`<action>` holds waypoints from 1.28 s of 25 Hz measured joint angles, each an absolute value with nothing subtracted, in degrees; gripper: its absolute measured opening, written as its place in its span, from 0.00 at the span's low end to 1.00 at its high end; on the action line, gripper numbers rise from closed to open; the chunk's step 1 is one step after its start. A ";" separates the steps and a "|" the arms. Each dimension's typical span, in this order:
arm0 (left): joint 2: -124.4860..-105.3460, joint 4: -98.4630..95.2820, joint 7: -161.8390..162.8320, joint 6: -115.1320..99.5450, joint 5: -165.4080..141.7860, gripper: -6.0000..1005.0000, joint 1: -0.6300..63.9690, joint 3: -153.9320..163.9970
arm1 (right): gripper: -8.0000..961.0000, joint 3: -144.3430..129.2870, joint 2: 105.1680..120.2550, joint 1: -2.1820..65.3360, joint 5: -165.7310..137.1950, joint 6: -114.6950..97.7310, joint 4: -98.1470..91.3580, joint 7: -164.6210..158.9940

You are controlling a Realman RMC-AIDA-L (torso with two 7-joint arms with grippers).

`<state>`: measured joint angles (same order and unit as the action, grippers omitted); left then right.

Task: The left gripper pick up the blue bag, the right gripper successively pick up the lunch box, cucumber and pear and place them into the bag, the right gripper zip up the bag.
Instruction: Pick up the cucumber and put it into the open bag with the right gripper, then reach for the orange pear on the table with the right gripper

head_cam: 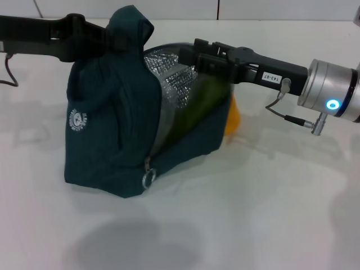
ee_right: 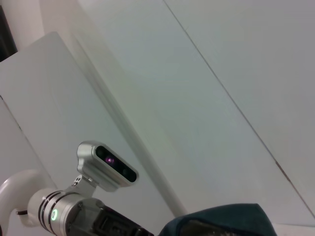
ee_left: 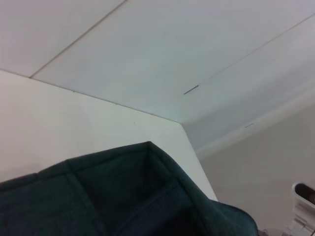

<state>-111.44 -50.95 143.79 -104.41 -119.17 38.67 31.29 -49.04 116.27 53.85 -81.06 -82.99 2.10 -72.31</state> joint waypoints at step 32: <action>-111.62 -51.11 143.81 -104.46 -118.73 0.05 38.18 31.27 | 0.87 -68.30 116.16 35.24 -77.61 -68.32 -22.93 -59.22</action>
